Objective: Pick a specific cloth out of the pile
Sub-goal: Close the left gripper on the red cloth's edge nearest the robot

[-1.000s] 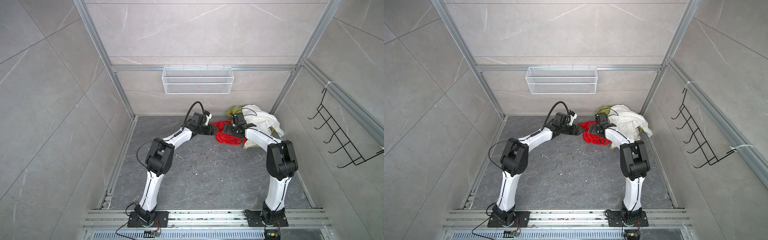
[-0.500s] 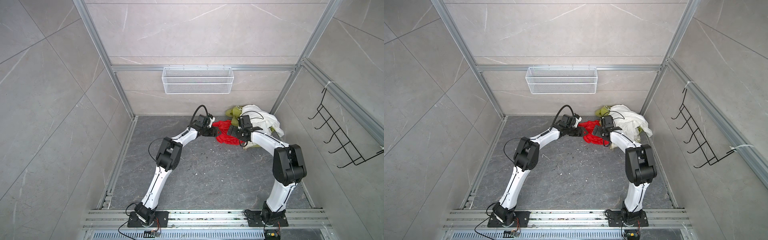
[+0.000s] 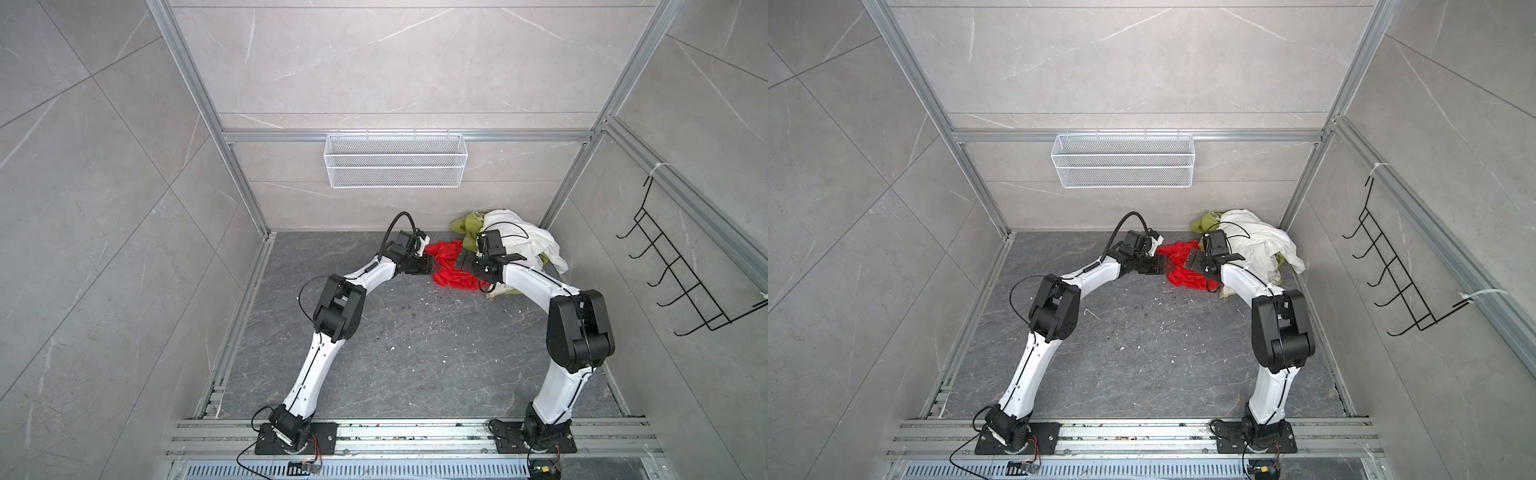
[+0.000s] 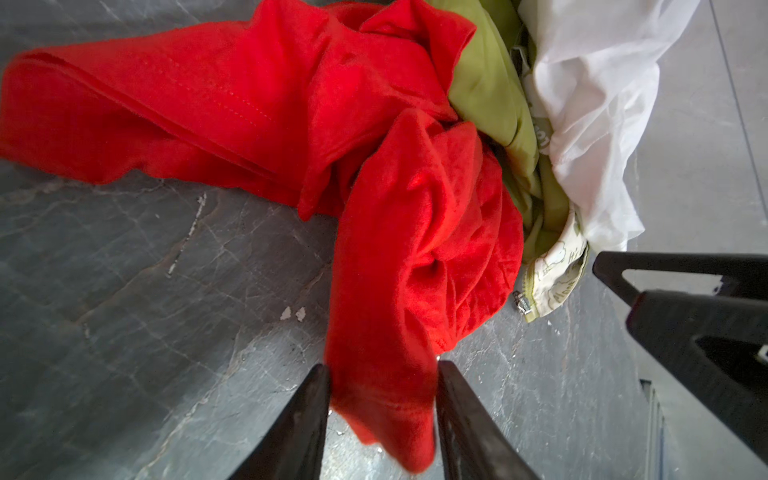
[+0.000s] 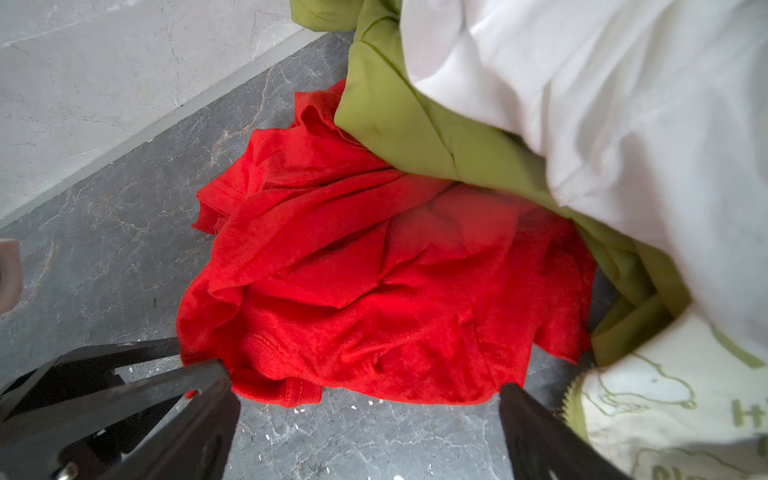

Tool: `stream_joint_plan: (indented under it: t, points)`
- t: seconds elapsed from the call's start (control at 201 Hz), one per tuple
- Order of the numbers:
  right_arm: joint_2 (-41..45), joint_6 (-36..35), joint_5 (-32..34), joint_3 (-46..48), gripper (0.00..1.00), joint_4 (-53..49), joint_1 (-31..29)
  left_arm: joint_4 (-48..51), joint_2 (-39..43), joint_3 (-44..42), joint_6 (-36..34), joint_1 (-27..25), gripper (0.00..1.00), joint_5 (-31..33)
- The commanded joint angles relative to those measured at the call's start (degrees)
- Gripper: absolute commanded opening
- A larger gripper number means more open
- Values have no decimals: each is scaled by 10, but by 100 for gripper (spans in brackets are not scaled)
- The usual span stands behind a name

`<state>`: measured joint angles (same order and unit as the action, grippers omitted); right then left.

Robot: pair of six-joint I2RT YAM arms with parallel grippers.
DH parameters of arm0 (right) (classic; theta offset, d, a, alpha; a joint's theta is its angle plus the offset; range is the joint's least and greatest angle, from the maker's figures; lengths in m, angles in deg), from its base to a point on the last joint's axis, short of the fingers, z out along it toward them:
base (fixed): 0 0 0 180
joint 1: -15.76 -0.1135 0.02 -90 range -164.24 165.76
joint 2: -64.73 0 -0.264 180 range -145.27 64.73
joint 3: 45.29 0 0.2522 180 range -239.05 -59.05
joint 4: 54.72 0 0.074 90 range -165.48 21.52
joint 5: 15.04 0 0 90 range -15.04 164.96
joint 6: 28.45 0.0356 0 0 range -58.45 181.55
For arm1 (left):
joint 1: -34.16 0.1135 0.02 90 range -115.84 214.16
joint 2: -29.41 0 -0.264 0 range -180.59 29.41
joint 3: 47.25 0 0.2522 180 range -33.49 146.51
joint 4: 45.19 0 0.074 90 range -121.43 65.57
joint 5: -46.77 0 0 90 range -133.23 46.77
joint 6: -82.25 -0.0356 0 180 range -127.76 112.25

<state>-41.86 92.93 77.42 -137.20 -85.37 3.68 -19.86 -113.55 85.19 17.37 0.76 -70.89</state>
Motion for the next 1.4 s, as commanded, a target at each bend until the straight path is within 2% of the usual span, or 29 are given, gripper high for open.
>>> stream_joint_plan:
  t: [0.0,0.119,0.378,1.02,1.399]
  points:
    - [22,5,-4,-5,100,-6,2,-9,-5,33,4,-2,33,-15]
    - [22,6,-7,-8,100,-5,2,-2,3,33,2,-2,23,-18]
    - [24,9,-10,-3,100,-3,2,9,27,16,5,-2,10,-18]
    - [59,-2,8,17,100,-2,2,-5,136,-46,14,-12,1,1]
    - [76,-8,18,19,100,-10,2,-23,205,-102,13,-13,0,14]
